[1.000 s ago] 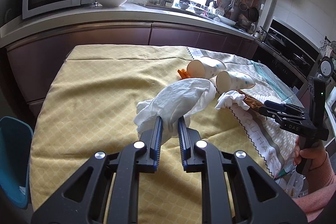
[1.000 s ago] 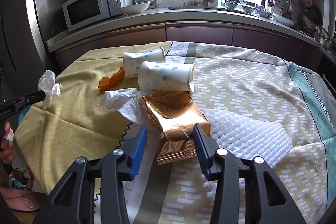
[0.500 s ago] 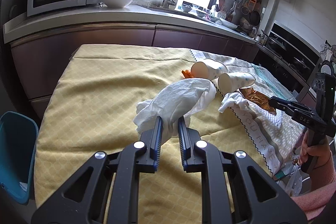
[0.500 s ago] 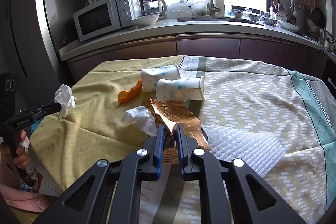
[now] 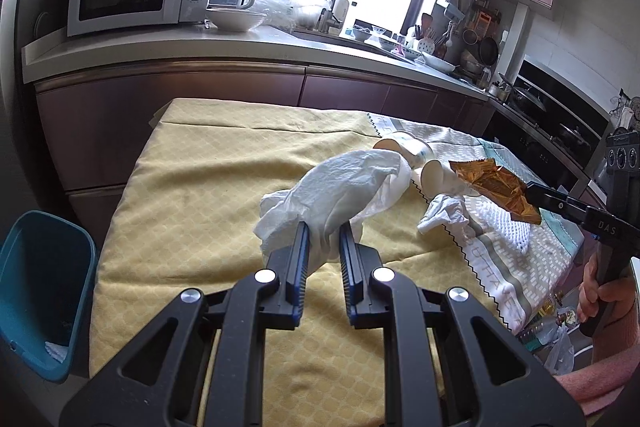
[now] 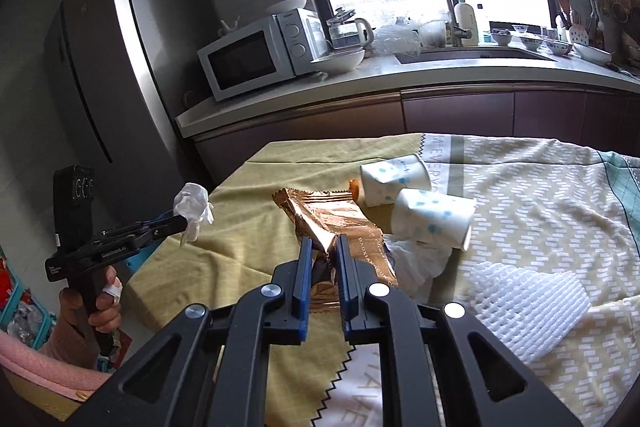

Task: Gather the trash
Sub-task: 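Lift the tissue with the left tool while the right tool lifts the gold wrapper, then carry the tissue with the left tool while the right tool carries the wrapper to the teal bin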

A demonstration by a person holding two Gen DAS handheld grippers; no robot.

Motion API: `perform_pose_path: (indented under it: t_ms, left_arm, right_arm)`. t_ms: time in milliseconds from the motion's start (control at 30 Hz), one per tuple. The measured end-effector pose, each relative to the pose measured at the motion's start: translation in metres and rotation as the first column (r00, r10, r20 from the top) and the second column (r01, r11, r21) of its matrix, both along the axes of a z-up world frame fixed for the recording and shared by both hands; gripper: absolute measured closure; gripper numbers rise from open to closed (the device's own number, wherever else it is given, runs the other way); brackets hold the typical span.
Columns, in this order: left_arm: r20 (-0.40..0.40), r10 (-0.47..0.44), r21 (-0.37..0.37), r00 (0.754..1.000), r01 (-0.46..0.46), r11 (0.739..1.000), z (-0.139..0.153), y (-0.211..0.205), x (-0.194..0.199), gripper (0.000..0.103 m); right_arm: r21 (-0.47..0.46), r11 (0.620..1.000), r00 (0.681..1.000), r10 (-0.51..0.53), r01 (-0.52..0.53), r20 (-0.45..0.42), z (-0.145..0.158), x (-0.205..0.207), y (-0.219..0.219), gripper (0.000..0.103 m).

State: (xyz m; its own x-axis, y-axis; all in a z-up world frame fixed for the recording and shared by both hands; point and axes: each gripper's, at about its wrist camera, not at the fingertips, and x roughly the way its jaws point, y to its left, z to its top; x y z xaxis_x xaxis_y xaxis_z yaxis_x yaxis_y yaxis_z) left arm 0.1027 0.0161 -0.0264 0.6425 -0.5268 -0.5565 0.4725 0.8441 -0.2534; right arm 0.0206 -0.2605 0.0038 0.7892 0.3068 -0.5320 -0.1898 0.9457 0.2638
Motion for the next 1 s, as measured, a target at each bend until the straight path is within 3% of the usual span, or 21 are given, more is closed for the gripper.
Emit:
perform_pose_path:
  t_ms: [500,1000]
  left_arm:
    - [0.036,0.11,0.001,0.993,-0.111,0.994,0.015,0.05,-0.023,0.087]
    - [0.052,0.301,0.009,0.952,-0.302,0.953,0.022,0.13,-0.038,0.087]
  right_arm:
    - [0.071,0.968,0.971,0.24,-0.24,0.015,-0.005,0.043,0.082,0.092]
    - [0.065,0.896,0.898,0.439,-0.44,0.024,0.002,0.075,0.161,0.092]
